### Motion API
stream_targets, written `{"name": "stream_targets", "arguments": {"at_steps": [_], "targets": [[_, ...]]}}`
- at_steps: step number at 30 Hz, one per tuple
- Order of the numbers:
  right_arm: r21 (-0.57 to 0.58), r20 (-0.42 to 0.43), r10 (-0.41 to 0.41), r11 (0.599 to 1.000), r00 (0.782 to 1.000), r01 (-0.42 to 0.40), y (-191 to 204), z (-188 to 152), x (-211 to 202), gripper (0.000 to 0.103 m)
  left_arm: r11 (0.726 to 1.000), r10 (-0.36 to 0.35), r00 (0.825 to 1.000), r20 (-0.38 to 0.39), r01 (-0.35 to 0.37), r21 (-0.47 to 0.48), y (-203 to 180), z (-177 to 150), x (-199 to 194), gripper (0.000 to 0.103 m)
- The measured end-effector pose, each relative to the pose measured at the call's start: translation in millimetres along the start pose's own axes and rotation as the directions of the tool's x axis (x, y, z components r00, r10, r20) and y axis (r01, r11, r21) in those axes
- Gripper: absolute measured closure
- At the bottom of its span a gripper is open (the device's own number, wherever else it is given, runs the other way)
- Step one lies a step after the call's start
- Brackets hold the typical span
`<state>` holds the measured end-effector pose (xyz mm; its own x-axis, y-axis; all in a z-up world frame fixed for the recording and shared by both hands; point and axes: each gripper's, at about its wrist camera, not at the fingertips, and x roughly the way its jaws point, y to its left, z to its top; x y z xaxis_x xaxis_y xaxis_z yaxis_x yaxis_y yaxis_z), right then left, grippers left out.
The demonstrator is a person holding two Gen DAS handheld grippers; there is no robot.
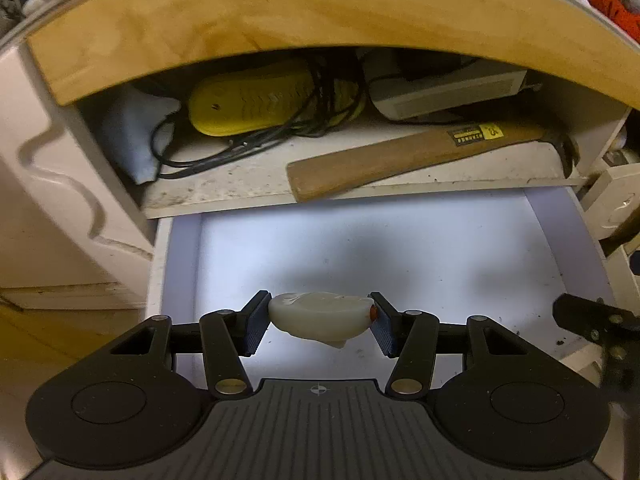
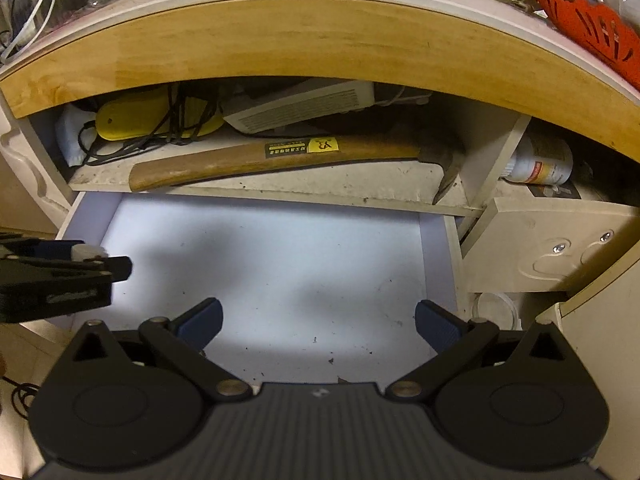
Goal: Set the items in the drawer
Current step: 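Lower the white object into the drawer and open the left gripper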
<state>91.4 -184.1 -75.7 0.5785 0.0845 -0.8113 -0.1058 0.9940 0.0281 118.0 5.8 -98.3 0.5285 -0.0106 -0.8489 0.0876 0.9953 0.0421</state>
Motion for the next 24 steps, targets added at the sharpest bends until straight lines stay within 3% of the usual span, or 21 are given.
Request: {"name": "stream_targets", "arguments": {"at_steps": [24], "targets": [[-0.015, -0.034, 0.010, 1.000, 0.999, -0.010, 5.6, -3.3, 8.2, 0.000, 1.000, -0.009, 0.990, -0.142, 0.006, -0.020, -1.9, 7.0, 87.7, 0.052]]}}
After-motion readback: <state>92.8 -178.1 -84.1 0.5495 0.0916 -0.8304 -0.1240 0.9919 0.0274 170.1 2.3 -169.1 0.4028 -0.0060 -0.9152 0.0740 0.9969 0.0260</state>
